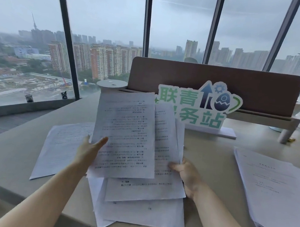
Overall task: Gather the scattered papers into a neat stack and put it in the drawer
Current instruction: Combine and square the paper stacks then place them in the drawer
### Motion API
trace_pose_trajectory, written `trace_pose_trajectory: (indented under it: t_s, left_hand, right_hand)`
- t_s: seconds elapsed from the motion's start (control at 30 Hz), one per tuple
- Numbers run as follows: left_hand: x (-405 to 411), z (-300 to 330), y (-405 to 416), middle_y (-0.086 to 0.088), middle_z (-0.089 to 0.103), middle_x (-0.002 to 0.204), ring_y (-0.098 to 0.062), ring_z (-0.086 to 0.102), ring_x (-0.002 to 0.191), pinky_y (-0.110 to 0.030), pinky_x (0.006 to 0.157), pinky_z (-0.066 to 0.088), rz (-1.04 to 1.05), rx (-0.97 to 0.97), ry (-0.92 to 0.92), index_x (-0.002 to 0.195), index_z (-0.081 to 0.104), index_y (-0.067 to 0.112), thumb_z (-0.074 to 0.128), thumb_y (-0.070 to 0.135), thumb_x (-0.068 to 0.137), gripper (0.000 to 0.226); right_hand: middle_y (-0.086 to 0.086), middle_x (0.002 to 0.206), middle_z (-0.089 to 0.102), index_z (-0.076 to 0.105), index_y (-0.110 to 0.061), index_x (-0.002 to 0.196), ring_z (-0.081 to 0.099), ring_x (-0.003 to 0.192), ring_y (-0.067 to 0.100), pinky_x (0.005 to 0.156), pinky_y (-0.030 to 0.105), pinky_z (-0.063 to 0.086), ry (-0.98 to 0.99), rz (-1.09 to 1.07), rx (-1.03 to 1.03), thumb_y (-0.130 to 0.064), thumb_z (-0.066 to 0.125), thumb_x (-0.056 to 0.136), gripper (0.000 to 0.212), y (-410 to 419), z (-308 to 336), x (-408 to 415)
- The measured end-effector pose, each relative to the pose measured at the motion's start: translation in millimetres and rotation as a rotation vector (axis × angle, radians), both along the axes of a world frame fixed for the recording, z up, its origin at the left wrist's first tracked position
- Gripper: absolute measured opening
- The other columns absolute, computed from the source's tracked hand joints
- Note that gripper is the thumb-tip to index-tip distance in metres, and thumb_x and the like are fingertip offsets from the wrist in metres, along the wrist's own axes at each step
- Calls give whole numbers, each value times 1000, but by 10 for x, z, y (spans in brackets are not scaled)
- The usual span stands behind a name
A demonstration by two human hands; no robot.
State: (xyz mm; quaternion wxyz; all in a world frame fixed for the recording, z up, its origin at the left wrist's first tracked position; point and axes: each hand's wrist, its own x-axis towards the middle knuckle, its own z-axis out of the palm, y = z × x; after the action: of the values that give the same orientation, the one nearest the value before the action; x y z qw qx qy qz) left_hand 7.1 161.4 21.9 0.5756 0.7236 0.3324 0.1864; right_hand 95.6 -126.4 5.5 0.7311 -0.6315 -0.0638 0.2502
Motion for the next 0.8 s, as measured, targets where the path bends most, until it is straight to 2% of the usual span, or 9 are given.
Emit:
trace_pose_trajectory:
  t_s: [0.07,0.13,0.3,0.37,0.47,0.53,0.63,0.7,0.8]
  left_hand:
    - [-1,5,-39,-18,67,115,-35,68,94,-48,85,55,-122,-269,-96,121,58,8,74,33,78,52]
    - [-10,27,-183,-21,71,105,-32,72,82,-44,74,60,-236,-321,-123,109,66,5,71,15,81,30]
    - [67,103,-451,-14,74,100,-35,70,90,-51,83,56,-197,-237,-277,102,71,16,78,9,71,33]
    - [78,215,-514,-8,75,94,-29,69,84,-43,77,59,-131,-179,-379,96,71,19,75,6,74,26]
    - [47,481,-667,7,74,81,-12,67,71,-27,62,55,-79,-62,-561,88,70,22,70,4,79,20]
    - [21,626,-768,6,73,81,-10,67,71,-28,64,57,-44,-1,-639,86,68,21,70,6,81,15]
    - [-37,609,-857,4,73,85,-12,70,76,-29,64,58,-52,-20,-685,90,66,22,67,11,86,12]
    - [-79,413,-851,5,74,91,-13,71,83,-32,68,57,-122,-15,-598,100,65,21,63,20,90,11]
    - [-167,104,-756,-3,71,105,-20,67,97,-47,87,54,-243,59,-403,112,62,15,59,42,82,40]
  right_hand:
    - [20,103,74,69,-2,110,73,89,37,75,45,60,-50,-19,43,7,55,90,25,-26,28,-26]
    - [22,105,73,68,-3,111,71,93,38,77,45,59,-97,-42,95,11,49,90,31,-28,74,-63]
    - [16,94,75,71,-11,99,73,86,32,66,39,59,-276,-129,154,6,42,94,34,12,360,-218]
    - [12,95,76,75,-17,93,73,87,28,75,41,58,-348,-187,199,-10,45,100,31,34,498,-244]
    - [8,106,75,72,-24,104,71,100,26,88,45,57,-498,-201,290,-41,44,98,33,42,743,-300]
    - [2,110,74,68,-26,113,71,104,22,84,38,59,-599,-168,319,-37,51,96,27,29,886,-354]
    - [-4,107,76,67,-22,117,71,101,15,85,34,59,-665,-174,169,-16,63,94,24,41,832,-382]
    - [-7,100,77,70,-22,112,72,95,13,82,34,59,-612,-205,-27,-16,67,91,22,61,591,-351]
    - [-11,97,72,67,-16,118,69,86,7,61,10,52,-563,-237,-277,-24,63,94,26,43,249,-330]
